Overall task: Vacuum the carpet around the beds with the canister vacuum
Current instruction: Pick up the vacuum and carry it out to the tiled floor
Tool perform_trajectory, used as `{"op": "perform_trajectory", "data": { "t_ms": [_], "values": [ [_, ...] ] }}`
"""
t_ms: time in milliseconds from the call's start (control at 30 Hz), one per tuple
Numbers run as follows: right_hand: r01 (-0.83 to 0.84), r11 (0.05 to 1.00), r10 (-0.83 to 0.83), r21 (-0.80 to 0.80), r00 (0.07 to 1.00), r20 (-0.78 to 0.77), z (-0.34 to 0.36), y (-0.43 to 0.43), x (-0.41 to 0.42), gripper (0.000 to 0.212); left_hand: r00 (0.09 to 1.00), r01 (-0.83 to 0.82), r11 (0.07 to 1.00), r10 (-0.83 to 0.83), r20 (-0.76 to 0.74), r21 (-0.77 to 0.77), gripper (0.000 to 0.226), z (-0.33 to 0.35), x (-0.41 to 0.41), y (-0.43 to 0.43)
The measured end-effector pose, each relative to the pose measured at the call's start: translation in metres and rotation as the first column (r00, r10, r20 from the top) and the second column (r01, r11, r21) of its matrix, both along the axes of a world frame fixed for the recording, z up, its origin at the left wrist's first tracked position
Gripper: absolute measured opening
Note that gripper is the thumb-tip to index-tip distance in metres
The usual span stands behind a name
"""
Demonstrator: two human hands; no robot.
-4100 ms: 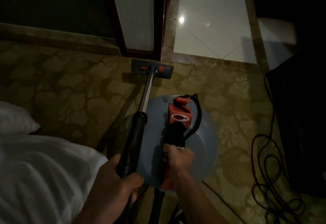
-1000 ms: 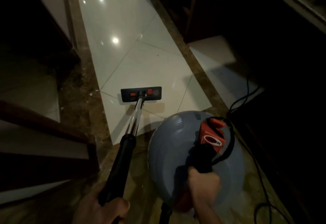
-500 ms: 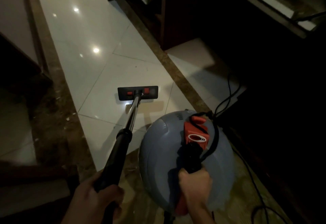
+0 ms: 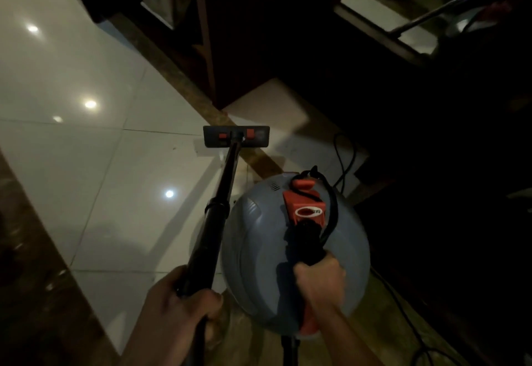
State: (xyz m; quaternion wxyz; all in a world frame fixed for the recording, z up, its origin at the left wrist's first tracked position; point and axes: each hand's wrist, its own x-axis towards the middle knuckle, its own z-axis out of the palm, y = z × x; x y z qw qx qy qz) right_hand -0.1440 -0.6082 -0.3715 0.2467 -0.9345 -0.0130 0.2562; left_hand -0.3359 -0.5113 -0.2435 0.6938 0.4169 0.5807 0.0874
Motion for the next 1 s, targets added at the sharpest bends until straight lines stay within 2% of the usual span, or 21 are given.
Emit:
{"op": "perform_trajectory", "data": {
  "t_ms": [67, 133, 200, 333, 433, 500, 567, 700, 800, 900, 1000],
  "values": [
    [0.032, 0.999, -0.033, 0.035, 0.999, 0.004, 0.003, 0.023, 0.006, 0.022, 1.0, 0.005, 1.0, -0.005, -0.003, -0.028, 0.028, 0.002, 0.016, 0.022],
    [0.061, 0.997, -0.063, 0.046, 0.997, 0.044, 0.001, 0.044, 0.016, 0.016, 1.0, -0.006, 0.999, 0.006, -0.003, -0.04, 0.041, 0.004, 0.03, 0.042],
    [0.059, 0.997, -0.064, 0.058, 0.994, 0.087, -0.004, 0.065, 0.028, 0.013, 1.0, -0.014, 0.999, 0.015, 0.009, -0.051, 0.043, 0.001, 0.043, 0.061],
    [0.02, 0.997, -0.028, 0.068, 0.991, 0.13, -0.014, 0.106, 0.054, 0.009, 0.997, -0.053, 0.994, 0.057, 0.042, -0.091, 0.033, -0.01, 0.07, 0.089],
    [0.01, 0.998, -0.019, 0.066, 0.989, 0.149, -0.014, 0.137, 0.078, 0.01, 0.999, -0.036, 0.996, 0.037, 0.01, -0.077, 0.011, -0.016, 0.092, 0.113],
    [0.02, 0.995, -0.03, 0.098, 0.994, 0.106, -0.012, 0.157, 0.094, 0.01, 0.998, -0.056, 0.994, 0.057, 0.008, -0.093, 0.009, -0.016, 0.106, 0.135],
    [0.009, 0.999, -0.014, 0.05, 0.995, 0.096, -0.009, 0.178, 0.11, 0.014, 0.998, -0.066, 0.993, 0.067, 0.007, -0.093, 0.008, -0.014, 0.122, 0.156],
    [-0.126, 0.991, 0.111, 0.047, 0.961, 0.255, -0.014, 0.215, 0.146, 0.012, 0.992, -0.124, 0.988, 0.124, -0.011, -0.096, 0.006, -0.016, 0.161, 0.191],
    [-0.001, 0.999, -0.004, 0.046, 0.995, 0.103, -0.018, 0.239, 0.173, 0.014, 0.984, -0.173, 0.979, 0.167, -0.059, -0.111, 0.003, -0.019, 0.184, 0.213],
    [0.053, 0.994, -0.066, 0.096, 0.988, 0.14, -0.025, 0.256, 0.196, 0.02, 0.984, -0.175, 0.977, 0.168, -0.066, -0.122, 0.009, -0.019, 0.198, 0.232],
    [0.025, 0.999, -0.03, 0.042, 0.991, 0.133, -0.028, 0.271, 0.217, 0.023, 0.973, -0.223, 0.96, 0.21, -0.09, -0.17, 0.012, -0.018, 0.212, 0.249]
  ]
}}
